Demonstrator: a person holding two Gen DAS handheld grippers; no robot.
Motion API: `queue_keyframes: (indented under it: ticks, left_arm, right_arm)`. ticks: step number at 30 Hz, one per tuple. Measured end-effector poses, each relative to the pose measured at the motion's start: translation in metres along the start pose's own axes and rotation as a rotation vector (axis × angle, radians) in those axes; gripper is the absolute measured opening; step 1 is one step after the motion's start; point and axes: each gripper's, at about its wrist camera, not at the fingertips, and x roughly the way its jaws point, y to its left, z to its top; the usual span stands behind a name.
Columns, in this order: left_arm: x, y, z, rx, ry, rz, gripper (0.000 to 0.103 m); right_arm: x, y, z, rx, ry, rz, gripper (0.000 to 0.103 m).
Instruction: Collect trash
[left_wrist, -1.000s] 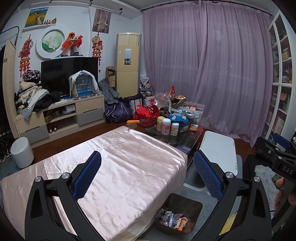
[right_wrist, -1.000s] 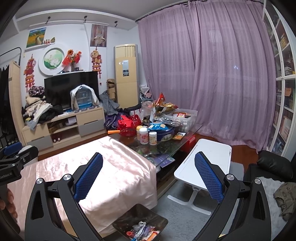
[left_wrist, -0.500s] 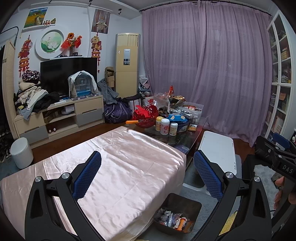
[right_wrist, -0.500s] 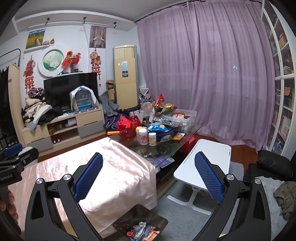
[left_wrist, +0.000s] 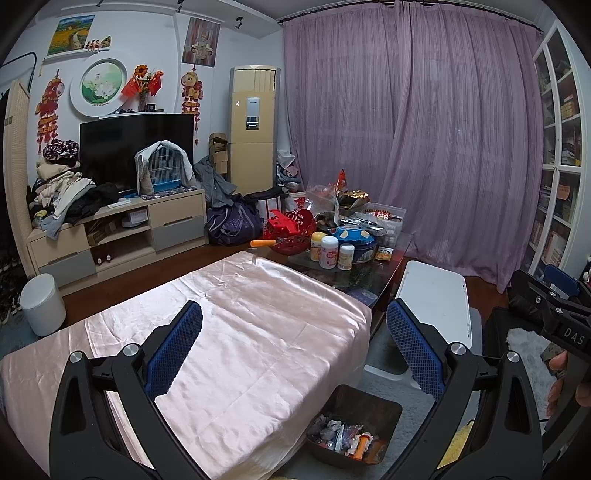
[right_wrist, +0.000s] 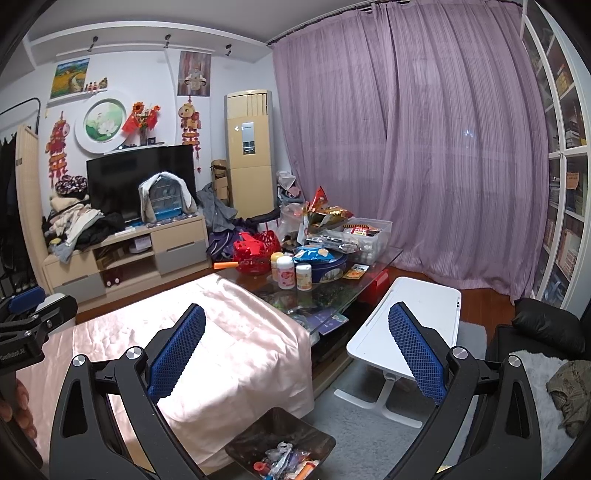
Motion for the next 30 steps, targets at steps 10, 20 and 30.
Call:
queue_keyframes:
  ticks: [10, 20, 30]
  left_arm:
    - [0.003, -0.008, 0.001, 0.005, 0.017, -0.022, 0.095]
    - [0.005, -0.016, 0.004, 0.004, 0.015, -0.017, 0.095]
    - [0.007, -0.016, 0.004, 0.002, 0.017, -0.008, 0.095]
  right_arm:
    - [-0.003, -0.002, 0.003, 0.006, 0.000, -0.007, 0.100]
    - [-0.003, -0.001, 0.003, 0.014, 0.004, -0.011, 0.100]
    - [-0.003, 0.000, 0.002, 0.017, 0.003, -0.012, 0.100]
